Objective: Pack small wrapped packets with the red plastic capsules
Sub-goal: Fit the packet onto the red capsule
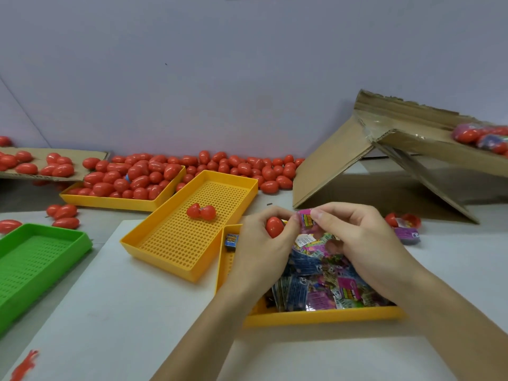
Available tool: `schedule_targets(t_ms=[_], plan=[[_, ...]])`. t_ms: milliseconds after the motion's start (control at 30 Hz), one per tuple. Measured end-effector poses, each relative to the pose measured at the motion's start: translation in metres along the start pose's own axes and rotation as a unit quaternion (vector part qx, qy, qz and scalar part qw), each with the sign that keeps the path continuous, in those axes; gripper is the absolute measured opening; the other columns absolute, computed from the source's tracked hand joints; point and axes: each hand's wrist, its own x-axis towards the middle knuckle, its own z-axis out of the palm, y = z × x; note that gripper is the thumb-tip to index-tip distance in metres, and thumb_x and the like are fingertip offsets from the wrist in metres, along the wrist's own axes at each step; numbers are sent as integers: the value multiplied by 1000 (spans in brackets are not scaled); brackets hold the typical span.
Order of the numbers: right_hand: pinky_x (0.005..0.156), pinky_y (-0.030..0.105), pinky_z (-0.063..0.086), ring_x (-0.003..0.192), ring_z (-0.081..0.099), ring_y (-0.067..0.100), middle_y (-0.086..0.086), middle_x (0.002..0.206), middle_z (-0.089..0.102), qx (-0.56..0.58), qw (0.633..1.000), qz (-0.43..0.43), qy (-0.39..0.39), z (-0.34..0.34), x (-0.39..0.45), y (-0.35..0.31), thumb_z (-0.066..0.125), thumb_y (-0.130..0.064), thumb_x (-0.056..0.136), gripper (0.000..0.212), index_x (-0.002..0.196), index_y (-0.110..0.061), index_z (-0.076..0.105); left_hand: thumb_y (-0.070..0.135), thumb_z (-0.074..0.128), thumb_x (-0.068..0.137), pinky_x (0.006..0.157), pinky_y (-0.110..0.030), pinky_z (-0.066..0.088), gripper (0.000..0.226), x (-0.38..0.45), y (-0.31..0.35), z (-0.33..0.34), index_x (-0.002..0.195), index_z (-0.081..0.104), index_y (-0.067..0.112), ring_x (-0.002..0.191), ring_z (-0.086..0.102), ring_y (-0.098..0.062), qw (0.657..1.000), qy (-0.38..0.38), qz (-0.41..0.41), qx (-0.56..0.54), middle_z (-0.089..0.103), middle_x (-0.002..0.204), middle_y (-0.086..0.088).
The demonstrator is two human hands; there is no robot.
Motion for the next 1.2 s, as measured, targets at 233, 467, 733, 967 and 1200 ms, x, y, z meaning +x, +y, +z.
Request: schedule_targets(t_ms=[233,467,733,967,1200], plan=[[66,31,53,80,70,9,-3,83,76,-15,998,-4,54,2,1,1,62,-25,97,17,92,-23,78,27,67,95,46,-16,42,16,0,-3,1,80,63,23,45,50,0,1000,-7,-12,-6,54,52,16],[58,19,48,71,67,4,-6,77,74,-38,991,-26,128,0,4,6,63,-25,97,15,89,-25,76,26,41,79,52,-30,35,19,2,-3,0,94,50,18,57,44,-13,980,-22,-111,-164,52,72,0],[61,17,48,72,67,3,-8,78,73,-115,979,-86,148,0,3,7,62,-28,98,14,95,-24,75,25,66,94,72,-35,57,24,-3,0,4,115,55,19,88,67,-19,999,-27,-21,25,65,104,0],[60,12,48,75,69,2,-8,81,73,-111,981,-112,117,2,2,7,62,-24,98,13,96,-22,74,25,76,85,75,-37,60,33,-3,3,1,112,61,13,88,69,-17,998,-11,-15,52,68,100,-3],[67,17,55,84,71,4,-10,85,74,-106,981,-118,112,0,3,8,65,-21,96,8,96,-26,72,19,72,89,64,-20,56,27,-1,1,0,112,62,10,82,70,-20,999,-28,-20,-11,70,101,-12]])
